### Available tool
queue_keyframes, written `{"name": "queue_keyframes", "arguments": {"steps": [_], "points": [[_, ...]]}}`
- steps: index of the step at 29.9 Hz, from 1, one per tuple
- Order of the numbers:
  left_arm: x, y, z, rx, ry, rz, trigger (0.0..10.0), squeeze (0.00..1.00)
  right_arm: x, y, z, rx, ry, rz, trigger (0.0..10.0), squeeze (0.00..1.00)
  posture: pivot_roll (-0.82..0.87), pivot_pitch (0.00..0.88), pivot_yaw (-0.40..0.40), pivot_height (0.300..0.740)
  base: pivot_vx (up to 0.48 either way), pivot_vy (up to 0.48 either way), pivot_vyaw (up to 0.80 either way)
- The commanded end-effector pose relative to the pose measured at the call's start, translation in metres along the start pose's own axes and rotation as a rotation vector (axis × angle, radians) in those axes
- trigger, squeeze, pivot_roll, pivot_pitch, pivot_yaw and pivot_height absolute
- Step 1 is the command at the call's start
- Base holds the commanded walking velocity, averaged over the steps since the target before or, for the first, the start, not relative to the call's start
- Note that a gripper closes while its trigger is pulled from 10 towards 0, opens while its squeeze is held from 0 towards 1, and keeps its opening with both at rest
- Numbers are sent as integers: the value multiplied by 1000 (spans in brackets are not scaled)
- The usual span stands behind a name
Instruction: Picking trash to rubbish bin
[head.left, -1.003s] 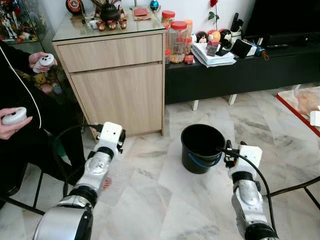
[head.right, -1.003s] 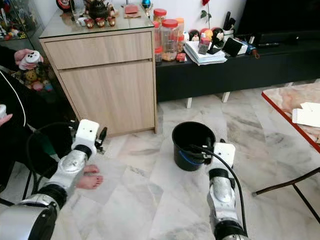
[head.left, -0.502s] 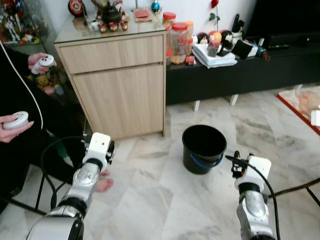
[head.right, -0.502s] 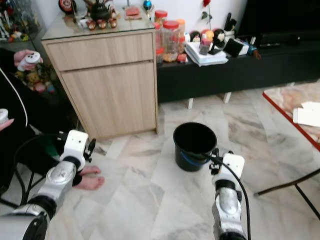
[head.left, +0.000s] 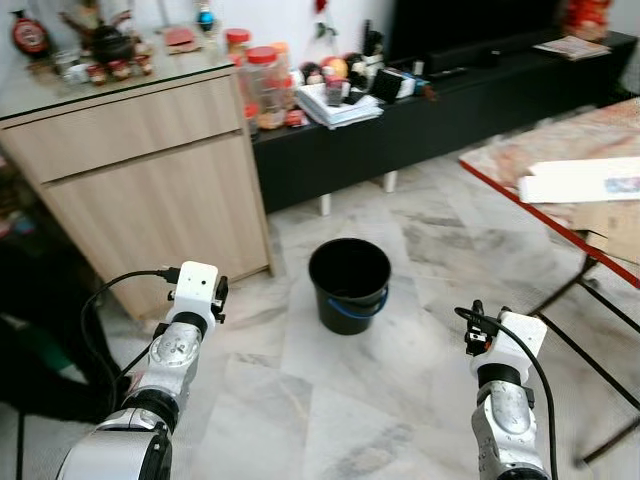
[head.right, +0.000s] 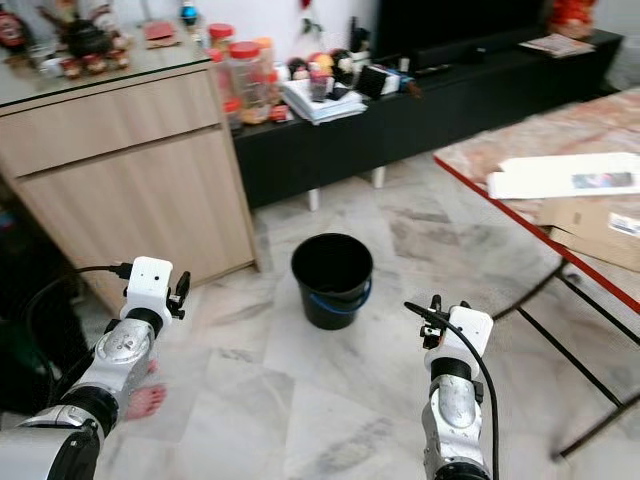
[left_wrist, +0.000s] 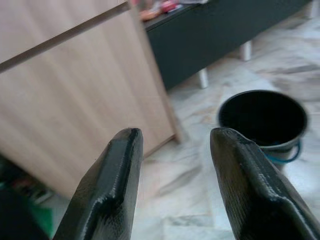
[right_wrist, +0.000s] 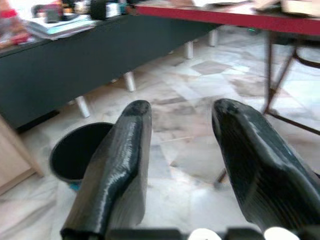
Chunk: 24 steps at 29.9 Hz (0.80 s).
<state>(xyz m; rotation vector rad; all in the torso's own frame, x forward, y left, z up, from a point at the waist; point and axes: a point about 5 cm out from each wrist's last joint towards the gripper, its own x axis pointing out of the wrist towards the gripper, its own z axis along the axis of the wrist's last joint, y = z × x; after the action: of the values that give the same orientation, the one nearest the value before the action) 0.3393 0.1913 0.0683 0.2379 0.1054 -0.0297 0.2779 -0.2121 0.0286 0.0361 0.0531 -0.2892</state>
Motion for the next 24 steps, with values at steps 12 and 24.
{"name": "queue_keyframes", "arguments": {"steps": [12, 24], "points": [[1, -6, 3, -14, -15, -8, 10000, 0, 1, 13, 0, 11, 15, 15, 10000, 0, 129, 0, 57, 740, 0, 0, -776], [5, -10, 9, -13, -32, -23, 10000, 0, 2, 22, 0, 10, 19, 27, 10000, 0, 131, 0, 64, 740, 0, 0, -775]]}}
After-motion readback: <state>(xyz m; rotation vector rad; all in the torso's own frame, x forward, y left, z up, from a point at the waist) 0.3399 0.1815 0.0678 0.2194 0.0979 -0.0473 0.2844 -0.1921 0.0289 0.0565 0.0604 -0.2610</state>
